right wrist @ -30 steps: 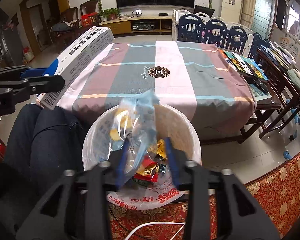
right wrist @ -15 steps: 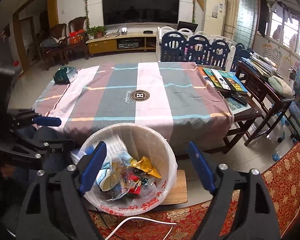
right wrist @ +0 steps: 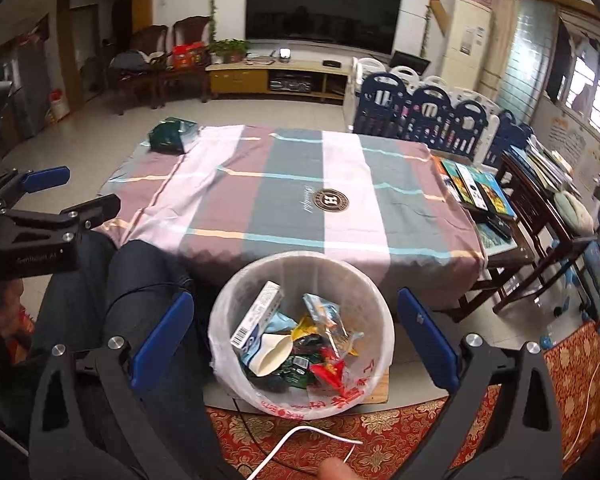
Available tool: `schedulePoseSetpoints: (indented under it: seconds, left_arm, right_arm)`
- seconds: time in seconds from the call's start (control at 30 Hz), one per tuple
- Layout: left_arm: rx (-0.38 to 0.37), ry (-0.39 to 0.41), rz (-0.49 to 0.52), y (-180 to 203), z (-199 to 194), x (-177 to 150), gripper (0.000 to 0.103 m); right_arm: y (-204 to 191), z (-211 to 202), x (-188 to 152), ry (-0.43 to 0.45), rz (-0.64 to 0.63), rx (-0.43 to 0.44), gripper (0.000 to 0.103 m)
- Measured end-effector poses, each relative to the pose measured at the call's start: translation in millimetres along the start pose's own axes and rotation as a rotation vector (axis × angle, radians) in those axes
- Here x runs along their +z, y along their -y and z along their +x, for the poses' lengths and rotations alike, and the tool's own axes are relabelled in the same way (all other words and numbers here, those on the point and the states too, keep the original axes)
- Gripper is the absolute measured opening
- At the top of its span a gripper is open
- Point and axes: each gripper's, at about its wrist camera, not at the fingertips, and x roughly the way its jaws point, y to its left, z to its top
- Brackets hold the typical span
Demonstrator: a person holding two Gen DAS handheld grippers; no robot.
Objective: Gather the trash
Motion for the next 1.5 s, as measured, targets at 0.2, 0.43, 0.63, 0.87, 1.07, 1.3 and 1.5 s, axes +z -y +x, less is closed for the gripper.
schedulePoseSetpoints:
  seconds: [0.2, 0.43, 0.63, 0.87, 1.07, 1.3, 1.5]
  left_arm:
    - [0.001, 0.024, -0.014, -7, -16, -2, 0.100]
    - [0.003, 0.023, -0.018, -7, -21, -5, 0.100]
    - [-0.002, 0.020, -0.023, -7, -19, -4, 0.100]
    - [-0.002, 0.018, -0.022, -7, -18, -3, 0.100]
    - [-0.003, 0.018, -0.023, -8, -17, -3, 0.100]
    - [-0.007, 0.017, -0.025, -7, -16, -4, 0.100]
    - [-0.010, 0.015, -0.026, -4, -16, -7, 0.100]
  right_arm:
    - [-8, -7, 7, -0.002, -0.015, -0.011, 0.099]
    - [-9, 1, 4, -0.024, -0.022, -0.028, 0.099]
    - [-5, 4, 1, -0.026, -0.009, -0.032, 0.099]
    - [-3, 5, -1, -0.032, -0.010, -0.029, 0.099]
    - [-4, 6, -1, -0.034, -0.009, -0.030, 0.099]
    - [-4, 6, -1, -0.034, -0.009, -0.029, 0.099]
    - [-4, 10, -4, -0.039, -0.010, -0.029, 0.099]
